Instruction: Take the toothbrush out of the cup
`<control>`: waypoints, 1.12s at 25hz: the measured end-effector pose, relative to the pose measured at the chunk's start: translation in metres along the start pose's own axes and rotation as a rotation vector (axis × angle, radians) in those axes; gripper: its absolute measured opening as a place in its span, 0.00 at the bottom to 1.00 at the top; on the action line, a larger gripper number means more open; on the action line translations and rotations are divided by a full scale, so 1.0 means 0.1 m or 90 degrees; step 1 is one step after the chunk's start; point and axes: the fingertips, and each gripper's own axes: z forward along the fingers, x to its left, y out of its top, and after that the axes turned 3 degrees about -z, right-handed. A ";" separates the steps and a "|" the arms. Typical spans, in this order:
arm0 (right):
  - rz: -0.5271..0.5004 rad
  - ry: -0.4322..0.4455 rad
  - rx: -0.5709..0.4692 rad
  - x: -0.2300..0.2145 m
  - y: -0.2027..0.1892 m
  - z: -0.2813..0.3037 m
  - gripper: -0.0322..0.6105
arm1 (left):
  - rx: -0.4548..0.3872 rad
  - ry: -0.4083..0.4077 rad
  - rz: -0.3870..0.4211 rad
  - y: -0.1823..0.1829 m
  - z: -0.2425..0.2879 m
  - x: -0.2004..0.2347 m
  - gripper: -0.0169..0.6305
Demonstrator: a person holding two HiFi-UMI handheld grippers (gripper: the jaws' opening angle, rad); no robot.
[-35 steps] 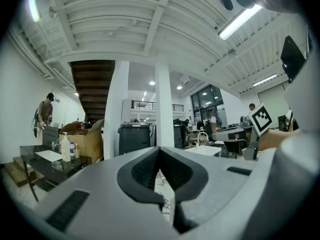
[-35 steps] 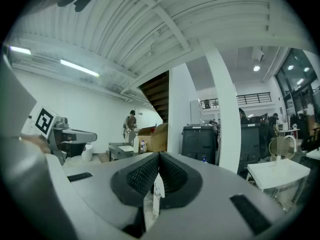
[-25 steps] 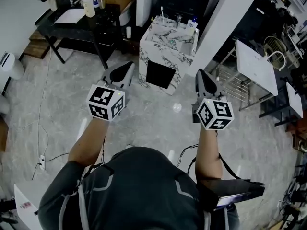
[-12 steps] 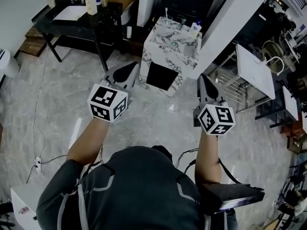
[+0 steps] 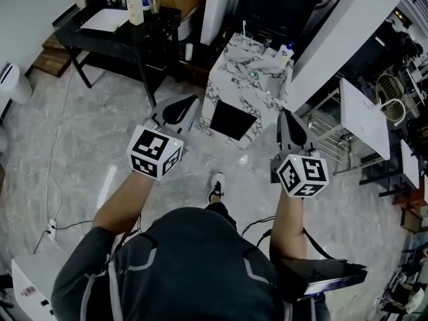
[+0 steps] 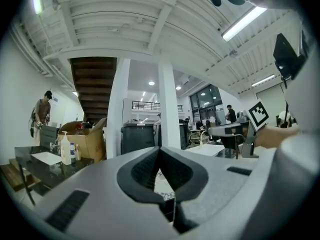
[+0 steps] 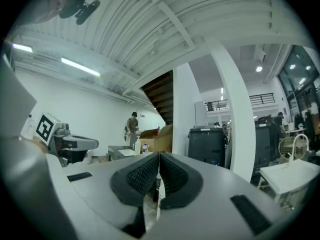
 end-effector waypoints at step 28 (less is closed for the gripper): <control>0.021 0.088 -0.029 -2.16 -0.26 2.03 0.09 | 0.063 0.071 -0.017 0.00 2.89 0.57 0.04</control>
